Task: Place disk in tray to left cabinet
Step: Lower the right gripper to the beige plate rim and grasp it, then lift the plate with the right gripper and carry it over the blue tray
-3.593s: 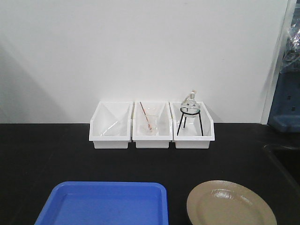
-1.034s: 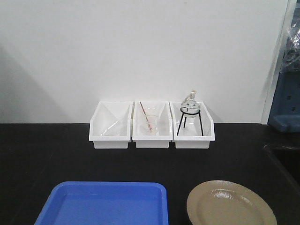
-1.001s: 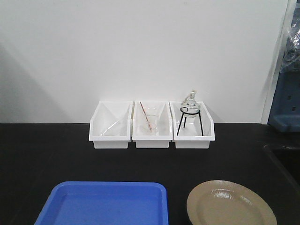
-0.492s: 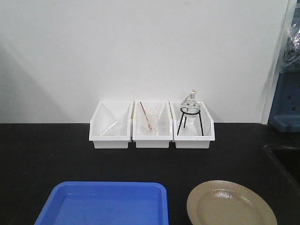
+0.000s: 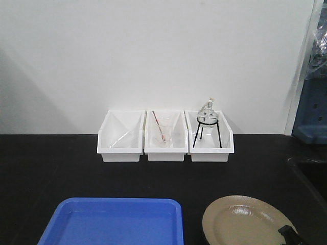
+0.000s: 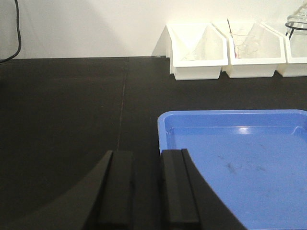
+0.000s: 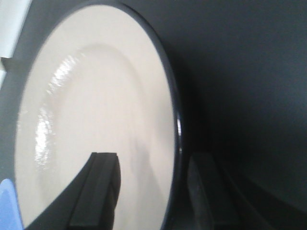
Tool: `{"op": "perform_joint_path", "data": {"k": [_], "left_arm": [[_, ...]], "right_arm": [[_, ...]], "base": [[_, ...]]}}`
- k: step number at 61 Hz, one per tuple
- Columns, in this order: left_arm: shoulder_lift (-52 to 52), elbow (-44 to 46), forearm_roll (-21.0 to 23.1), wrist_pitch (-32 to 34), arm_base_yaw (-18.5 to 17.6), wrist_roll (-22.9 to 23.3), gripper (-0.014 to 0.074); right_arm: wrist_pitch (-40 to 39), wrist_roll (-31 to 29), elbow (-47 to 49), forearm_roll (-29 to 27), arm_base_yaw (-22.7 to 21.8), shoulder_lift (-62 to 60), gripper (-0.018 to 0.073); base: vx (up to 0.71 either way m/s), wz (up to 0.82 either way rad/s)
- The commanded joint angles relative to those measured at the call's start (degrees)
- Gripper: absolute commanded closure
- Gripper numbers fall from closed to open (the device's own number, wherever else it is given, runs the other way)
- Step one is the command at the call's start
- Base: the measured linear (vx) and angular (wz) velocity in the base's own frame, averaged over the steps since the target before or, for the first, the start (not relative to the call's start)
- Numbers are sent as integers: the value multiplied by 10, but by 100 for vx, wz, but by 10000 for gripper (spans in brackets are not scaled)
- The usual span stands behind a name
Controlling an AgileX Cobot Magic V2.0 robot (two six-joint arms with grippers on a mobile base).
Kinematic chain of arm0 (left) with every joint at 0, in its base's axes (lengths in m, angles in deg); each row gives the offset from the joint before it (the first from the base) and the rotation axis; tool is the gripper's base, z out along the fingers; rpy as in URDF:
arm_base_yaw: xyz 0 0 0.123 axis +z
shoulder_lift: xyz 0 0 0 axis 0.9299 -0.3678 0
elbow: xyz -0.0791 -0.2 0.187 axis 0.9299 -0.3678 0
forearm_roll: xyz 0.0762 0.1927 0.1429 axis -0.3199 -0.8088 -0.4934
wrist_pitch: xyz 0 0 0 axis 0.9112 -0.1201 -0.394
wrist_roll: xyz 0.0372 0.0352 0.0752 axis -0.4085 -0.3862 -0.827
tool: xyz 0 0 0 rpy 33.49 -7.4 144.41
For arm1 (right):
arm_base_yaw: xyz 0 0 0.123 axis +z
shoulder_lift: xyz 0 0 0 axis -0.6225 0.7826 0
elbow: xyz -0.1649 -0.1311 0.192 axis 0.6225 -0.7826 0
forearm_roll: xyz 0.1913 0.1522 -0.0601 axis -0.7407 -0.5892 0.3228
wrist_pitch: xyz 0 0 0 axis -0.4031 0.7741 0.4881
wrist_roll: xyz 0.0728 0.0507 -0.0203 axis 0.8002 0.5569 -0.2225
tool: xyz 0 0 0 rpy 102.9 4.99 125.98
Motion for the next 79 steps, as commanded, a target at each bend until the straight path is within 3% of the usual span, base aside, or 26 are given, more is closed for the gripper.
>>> {"op": "perform_joint_path", "data": {"k": [1,11,22,35,52,59,79], "left_arm": [[-6,17,2,44,-4,-2,297],[-6,17,2,44,-4,-2,297],[-6,17,2,44,-4,-2,297],[-6,17,2,44,-4,-2,297],[-6,17,2,44,-4,-2,297],[-6,17,2,44,-4,-2,297],[-6,17,2,44,-4,-2,297]], "right_arm": [[-59,22,16,16,-2,7,153],[-110,47,16,25,-2,40,153],[-188,114,16,92,-2,77,165],[-234,208,15,173,-2,115,280],[-394,218,15,179,-2,117,495],[-464,258,15,183,-2,117,572],[-606,364,16,194,-2,117,566]], "base": [[0,0],[0,0],[0,0],[0,0],[0,0],[0,0],[0,0]]}}
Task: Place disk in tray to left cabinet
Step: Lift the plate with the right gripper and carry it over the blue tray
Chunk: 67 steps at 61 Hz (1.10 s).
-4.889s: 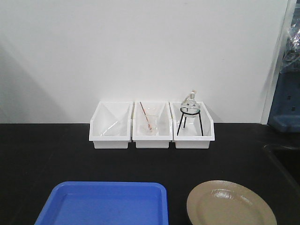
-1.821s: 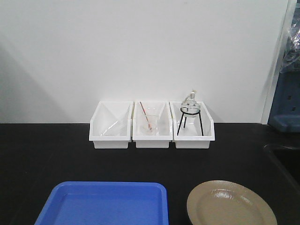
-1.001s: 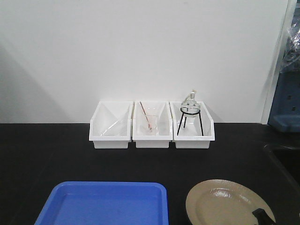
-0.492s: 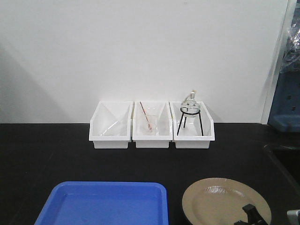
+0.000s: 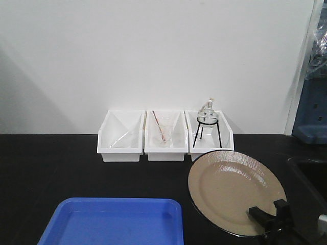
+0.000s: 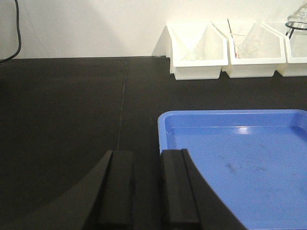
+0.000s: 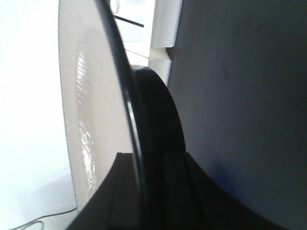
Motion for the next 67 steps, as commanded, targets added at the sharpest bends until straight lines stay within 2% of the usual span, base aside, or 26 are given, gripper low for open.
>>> {"op": "perform_joint_path", "data": {"k": [1,10,15,21,31,45,56,67], "left_arm": [[-6,17,2,44,-4,-2,297],[-6,17,2,44,-4,-2,297],[-6,17,2,44,-4,-2,297],[-6,17,2,44,-4,-2,297],[-6,17,2,44,-4,-2,297],[-6,17,2,44,-4,-2,297],[-6,17,2,43,-4,-2,297],[-6,17,2,43,-4,-2,297]], "right_arm": [[-147,34,14,1,-2,-27,565],[-150,60,46,50,1,-27,565],[-131,62,79,69,20,-27,565],[-77,62,127,72,65,-27,565],[55,56,211,72,152,-11,565],[164,30,295,72,242,53,565],[192,29,319,73,266,104,561],[192,29,319,87,266,135,549]], "base": [[0,0],[0,0],[0,0],[0,0],[0,0],[0,0],[0,0],[0,0]]}}
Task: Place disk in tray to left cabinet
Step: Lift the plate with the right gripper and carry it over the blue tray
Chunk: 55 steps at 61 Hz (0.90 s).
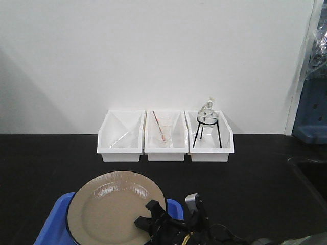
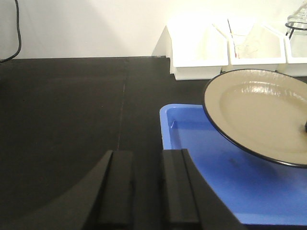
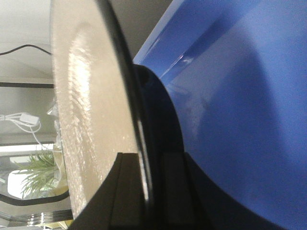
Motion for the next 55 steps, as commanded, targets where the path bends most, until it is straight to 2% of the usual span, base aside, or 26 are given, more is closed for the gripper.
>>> {"op": "perform_joint_path", "data": {"k": [1,9,21,35,45,55], "left_arm": [[-6,17,2,43,-4,-2,297],[-6,17,2,43,-4,-2,297],[-6,17,2,43,-4,-2,297],[-6,17,2,43,-4,-2,297],[-6,17,2,43,-4,-2,297],[-6,17,2,43,-4,-2,297]], "right_arm": [[-44,-4,13,1,-2,-14,546],[-44,-4,13,12,-2,-11,529],[-96,-4,13,11,-2,-17,529],[-96,-9,14,5,-3,-45,550],[-84,-64,14,-8,-3,-73,564],[-21,-127,14,-2,-3,-107,564]], "base": [[0,0],[0,0],[0,0],[0,0],[0,0],[0,0]]}}
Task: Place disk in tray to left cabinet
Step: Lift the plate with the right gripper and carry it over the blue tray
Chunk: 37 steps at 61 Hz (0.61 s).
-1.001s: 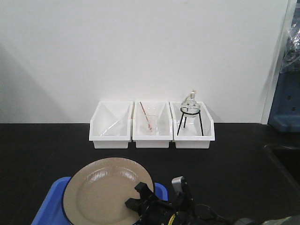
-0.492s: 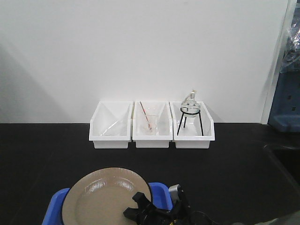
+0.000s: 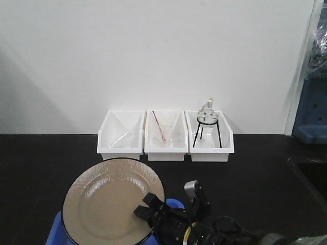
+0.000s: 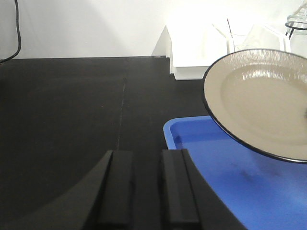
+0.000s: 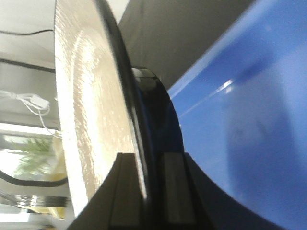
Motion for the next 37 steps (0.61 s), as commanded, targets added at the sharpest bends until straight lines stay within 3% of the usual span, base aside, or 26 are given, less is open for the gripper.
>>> {"op": "perform_joint_path", "data": {"k": [1,16,27,37], "left_arm": [[-6,17,2,43,-4,-2,297],[-6,17,2,43,-4,-2,297],[-6,17,2,43,-4,-2,297],[-6,17,2,43,-4,-2,297]], "right_arm": [[-26,-44,17,-8,-3,-59,564],[161,-51,17,73,-3,-101,564],[161,38,17,142,-2,-102,564],[165,45,16,214,-2,-96,559]], "base": [[0,0],[0,0],[0,0],[0,0]]}}
